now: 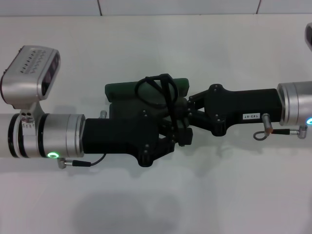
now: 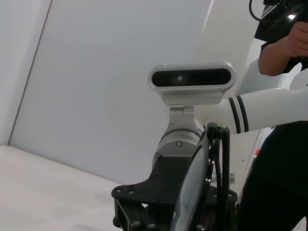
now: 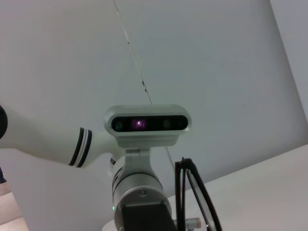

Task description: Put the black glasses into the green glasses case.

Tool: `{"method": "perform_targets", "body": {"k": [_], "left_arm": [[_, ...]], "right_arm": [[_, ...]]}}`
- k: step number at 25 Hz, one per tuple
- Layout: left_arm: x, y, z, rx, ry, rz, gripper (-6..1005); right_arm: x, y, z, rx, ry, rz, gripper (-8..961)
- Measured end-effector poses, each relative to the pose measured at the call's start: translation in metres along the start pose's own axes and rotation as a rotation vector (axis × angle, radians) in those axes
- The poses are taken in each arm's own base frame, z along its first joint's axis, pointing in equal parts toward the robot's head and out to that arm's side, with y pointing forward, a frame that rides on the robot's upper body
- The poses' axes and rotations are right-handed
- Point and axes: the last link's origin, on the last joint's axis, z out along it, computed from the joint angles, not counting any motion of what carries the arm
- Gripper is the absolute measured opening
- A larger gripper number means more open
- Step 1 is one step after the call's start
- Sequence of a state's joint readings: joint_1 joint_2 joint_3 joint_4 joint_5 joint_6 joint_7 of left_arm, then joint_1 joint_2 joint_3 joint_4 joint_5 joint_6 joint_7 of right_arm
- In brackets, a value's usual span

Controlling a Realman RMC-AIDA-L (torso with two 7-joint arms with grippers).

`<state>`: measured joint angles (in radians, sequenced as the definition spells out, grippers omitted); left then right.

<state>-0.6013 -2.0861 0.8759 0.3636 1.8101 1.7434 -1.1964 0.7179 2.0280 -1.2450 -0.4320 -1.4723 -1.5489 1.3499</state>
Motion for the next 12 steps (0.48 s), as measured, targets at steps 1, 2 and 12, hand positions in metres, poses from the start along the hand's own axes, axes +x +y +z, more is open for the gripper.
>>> {"method": "perform_targets", "body": {"k": [1,2,12], "left_arm": [[0.0,0.0,0.0,0.0,0.0,0.0,7],[0.0,0.0,0.0,0.001,0.0,0.0,7],[-0.009,0.002,-0.015,0.017,-0.044,-0.014,8]], "right_arm": [[0.0,0.0,0.0,0.002,-0.002,0.0,104],[0.0,0.0,-0.001,0.005,-0.004,0.002,105],[-0.004,-0.013,-0.005,0.08,0.025,-0.039,110]]}}
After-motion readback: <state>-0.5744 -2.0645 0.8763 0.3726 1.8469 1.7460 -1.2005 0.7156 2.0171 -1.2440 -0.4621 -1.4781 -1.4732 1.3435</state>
